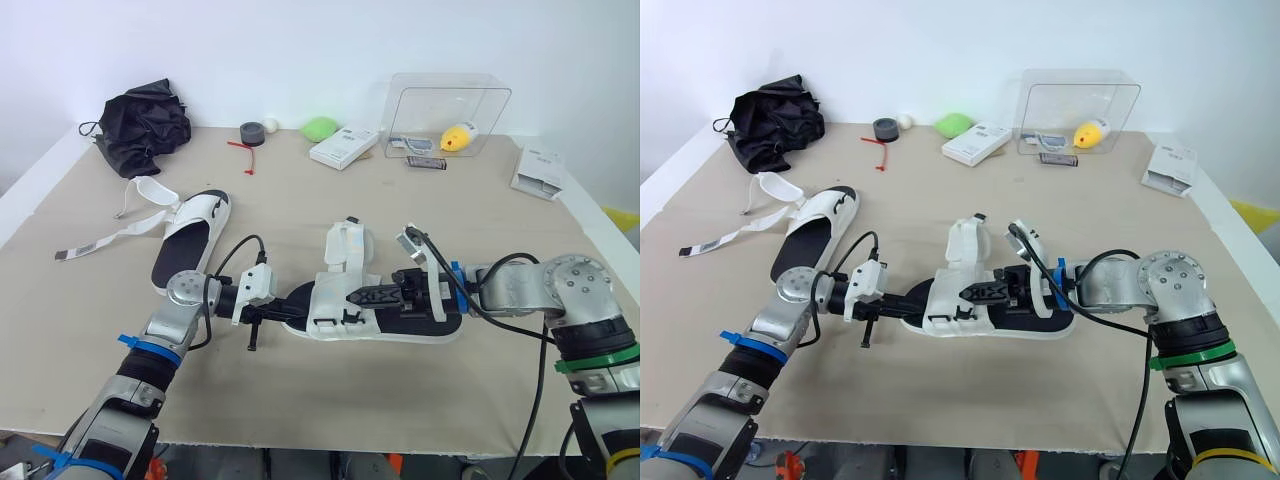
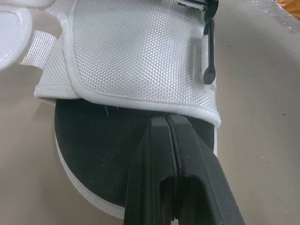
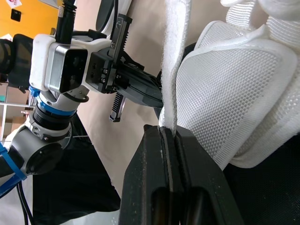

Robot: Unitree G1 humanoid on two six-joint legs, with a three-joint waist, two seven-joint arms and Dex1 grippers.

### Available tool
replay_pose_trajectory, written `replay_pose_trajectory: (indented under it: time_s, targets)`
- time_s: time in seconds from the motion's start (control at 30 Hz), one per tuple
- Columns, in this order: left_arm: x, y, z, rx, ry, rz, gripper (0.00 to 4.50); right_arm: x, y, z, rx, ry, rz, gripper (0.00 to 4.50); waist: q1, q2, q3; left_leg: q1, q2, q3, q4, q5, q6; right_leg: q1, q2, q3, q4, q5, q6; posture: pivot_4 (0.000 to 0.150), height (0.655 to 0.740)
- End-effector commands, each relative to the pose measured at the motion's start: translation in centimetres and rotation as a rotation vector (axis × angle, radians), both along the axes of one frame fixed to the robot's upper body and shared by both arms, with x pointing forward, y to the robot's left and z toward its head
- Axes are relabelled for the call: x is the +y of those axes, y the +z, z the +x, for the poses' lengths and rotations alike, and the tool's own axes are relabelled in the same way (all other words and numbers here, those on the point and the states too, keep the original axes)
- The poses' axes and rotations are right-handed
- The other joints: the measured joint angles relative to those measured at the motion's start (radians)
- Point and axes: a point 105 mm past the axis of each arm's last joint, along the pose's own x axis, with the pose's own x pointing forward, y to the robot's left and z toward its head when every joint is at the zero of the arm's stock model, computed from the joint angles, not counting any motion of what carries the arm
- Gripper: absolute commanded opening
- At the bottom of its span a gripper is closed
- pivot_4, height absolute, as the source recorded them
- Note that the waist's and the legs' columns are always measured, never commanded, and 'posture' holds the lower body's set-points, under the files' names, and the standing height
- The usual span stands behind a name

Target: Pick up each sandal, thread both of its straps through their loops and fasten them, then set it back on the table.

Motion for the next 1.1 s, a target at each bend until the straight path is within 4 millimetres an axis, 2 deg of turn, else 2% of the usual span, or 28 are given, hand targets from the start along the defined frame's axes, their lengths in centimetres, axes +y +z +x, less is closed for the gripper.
replay_pose_trajectory:
  time_s: [0.03, 0.3, 0.43, 0.53, 0.77, 0.93, 1.03, 1.1]
  targets:
    - [0.9, -4.8, -1.8, 0.16, -0.001, 0.136, 0.0, 0.3, 1.3, -0.9, -0.04, 0.071, 0.009, 0.04, 0.0, 0.0, 0.0, 0.0, 0.0, 0.0, 0.0, 0.0, 0.0, 0.0, 0.0, 0.0, 0.0, 0.0, 0.0, 0.15, 0.74]
    - [0.9, -4.8, -1.8, 0.16, 0.001, 0.137, 0.0, 0.8, 2.1, -1.9, -0.077, 0.147, 0.016, 0.04, 0.0, 0.0, 0.0, 0.0, 0.0, 0.0, 0.0, 0.0, 0.0, 0.0, 0.0, 0.0, 0.0, 0.0, 0.0, 0.15, 0.74]
    - [1.1, -4.7, -1.8, 0.16, 0.004, 0.137, 0.0, 1.5, 0.9, -2.6, -0.1, 0.204, -0.042, 0.04, 0.0, 0.0, 0.0, -0.001, 0.0, 0.0, 0.0, 0.0, 0.001, -0.001, 0.0, 0.0, 0.0, 0.0, 0.0, 0.15, 0.74]
    - [1.1, -4.7, -1.9, 0.16, 0.003, 0.138, 0.0, 1.7, -0.1, -2.2, -0.129, 0.206, -0.096, 0.04, 0.0, 0.001, -0.001, 0.0, 0.0, 0.0, 0.0, -0.001, 0.001, 0.0, 0.0, 0.0, 0.0, -0.001, 0.0, 0.15, 0.74]
    - [1.1, -4.7, -2.0, 0.162, 0.007, 0.137, 0.0, 1.2, 0.0, -1.8, -0.165, 0.22, -0.115, 0.04, -0.001, 0.004, -0.004, 0.0, 0.002, -0.001, -0.001, -0.001, 0.001, -0.001, 0.002, 0.0, 0.0, -0.001, -0.002, 0.15, 0.74]
    - [1.1, -4.7, -2.0, 0.164, 0.007, 0.138, 0.0, 0.9, 0.4, -2.5, -0.185, 0.272, -0.11, 0.04, 0.0, 0.005, -0.004, 0.0, 0.002, -0.001, -0.001, -0.001, 0.002, -0.001, 0.002, -0.001, 0.0, -0.001, -0.002, 0.15, 0.74]
    - [1.0, -4.6, -2.0, 0.165, 0.007, 0.135, 0.0, 1.0, -0.2, -3.1, -0.192, 0.306, -0.13, 0.04, 0.0, 0.005, -0.004, -0.001, 0.002, -0.001, -0.001, -0.002, 0.004, -0.001, 0.002, -0.001, 0.0, -0.002, -0.002, 0.15, 0.74]
    - [0.9, -4.6, -2.0, 0.166, 0.006, 0.133, 0.0, 1.2, -1.3, -3.7, -0.194, 0.331, -0.169, 0.04, 0.0, 0.005, -0.004, -0.001, 0.001, -0.001, -0.001, -0.003, 0.005, -0.001, 0.002, -0.001, 0.0, -0.002, -0.002, 0.15, 0.74]
